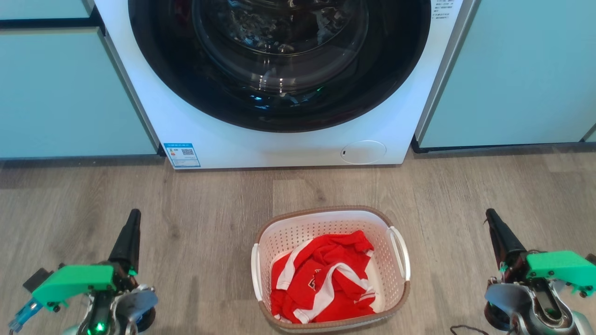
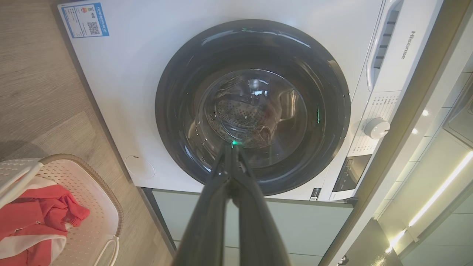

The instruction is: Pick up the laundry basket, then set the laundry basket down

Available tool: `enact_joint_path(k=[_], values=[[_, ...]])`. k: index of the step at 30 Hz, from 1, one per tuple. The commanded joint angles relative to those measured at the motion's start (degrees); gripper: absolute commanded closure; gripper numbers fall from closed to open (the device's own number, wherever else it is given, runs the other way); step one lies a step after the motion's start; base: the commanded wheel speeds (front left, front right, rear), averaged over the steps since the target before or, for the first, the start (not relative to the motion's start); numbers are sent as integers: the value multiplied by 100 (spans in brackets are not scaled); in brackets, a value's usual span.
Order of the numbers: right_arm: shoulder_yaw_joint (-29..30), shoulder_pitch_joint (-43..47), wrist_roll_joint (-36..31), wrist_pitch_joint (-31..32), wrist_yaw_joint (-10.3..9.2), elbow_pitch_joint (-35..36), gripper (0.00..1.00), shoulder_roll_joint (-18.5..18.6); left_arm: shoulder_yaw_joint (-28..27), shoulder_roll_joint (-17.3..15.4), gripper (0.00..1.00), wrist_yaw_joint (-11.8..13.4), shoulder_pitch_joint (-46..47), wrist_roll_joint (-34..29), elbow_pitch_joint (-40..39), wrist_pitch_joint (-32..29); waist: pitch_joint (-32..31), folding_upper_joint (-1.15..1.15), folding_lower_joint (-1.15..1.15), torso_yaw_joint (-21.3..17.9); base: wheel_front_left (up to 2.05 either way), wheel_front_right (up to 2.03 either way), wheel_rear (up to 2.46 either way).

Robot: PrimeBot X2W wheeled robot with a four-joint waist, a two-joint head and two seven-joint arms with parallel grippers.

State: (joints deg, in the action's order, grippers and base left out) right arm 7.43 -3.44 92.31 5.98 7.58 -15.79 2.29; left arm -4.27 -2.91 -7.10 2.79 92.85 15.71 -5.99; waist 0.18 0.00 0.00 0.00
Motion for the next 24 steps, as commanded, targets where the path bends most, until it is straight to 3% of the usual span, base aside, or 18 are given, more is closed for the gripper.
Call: enact_joint_path(k=[1,24], values=[[-95,-274,-12,47,-9,177,100,66,-202,-17,100,-38,338,-50,-166,-31,0,0,0,0,0,0,0],[-92,-274,-14,50,-9,177,100,64,-211,-11,100,-38,339,-57,-166,-38,0,0,0,0,0,0,0]])
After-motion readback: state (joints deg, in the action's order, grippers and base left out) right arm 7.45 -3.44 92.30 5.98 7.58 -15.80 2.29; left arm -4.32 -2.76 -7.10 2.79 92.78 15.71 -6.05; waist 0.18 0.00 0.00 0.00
